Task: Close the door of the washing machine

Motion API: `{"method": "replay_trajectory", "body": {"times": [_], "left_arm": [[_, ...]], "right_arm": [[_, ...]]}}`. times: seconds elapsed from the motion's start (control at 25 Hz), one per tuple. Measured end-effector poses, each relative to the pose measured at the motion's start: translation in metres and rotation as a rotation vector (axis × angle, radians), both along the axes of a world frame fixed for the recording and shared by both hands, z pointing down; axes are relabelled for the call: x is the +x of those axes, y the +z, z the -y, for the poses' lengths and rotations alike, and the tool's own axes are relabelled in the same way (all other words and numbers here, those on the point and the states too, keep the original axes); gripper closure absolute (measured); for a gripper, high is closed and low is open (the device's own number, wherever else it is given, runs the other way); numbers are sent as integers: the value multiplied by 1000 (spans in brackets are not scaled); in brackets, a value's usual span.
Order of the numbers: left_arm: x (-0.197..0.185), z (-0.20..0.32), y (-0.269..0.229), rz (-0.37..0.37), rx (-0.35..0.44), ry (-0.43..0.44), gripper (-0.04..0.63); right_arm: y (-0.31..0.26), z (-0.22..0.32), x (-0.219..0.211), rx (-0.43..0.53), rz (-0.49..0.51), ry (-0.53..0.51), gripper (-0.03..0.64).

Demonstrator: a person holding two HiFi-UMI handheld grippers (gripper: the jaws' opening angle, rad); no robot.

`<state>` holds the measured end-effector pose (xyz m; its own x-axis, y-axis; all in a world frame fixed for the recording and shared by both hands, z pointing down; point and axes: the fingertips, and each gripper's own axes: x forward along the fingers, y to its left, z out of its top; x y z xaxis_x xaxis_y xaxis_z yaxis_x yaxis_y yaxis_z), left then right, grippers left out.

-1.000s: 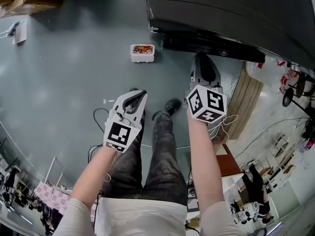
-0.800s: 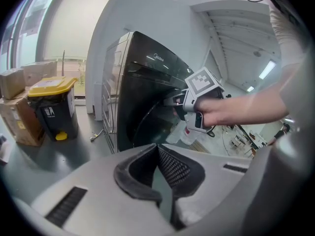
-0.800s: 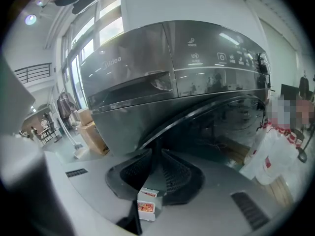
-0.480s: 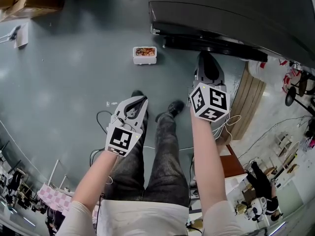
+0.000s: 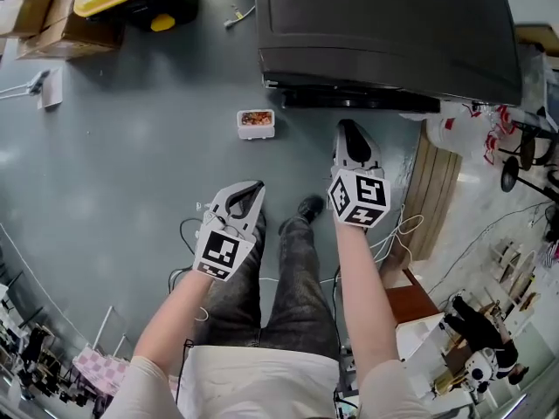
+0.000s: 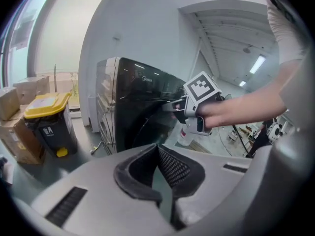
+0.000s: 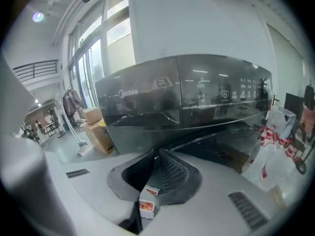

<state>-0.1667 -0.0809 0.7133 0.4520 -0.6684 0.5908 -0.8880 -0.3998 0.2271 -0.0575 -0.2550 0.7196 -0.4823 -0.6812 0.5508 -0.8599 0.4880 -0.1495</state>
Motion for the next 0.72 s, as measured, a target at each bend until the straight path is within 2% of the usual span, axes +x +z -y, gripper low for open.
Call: {"method": "replay_trajectory", "body": {"times": [0.2, 0.4, 0.72], "left_arm": [[4, 3, -58, 30, 47, 62, 586], [11, -3, -141, -30, 65, 68, 586], [16, -11, -261, -43, 145, 122, 586]], "right_arm": [[-62, -13, 10, 36, -9, -32, 572], [-149, -37, 19, 86, -2, -84, 580], [-272, -86, 22, 155, 23, -178, 583]]}}
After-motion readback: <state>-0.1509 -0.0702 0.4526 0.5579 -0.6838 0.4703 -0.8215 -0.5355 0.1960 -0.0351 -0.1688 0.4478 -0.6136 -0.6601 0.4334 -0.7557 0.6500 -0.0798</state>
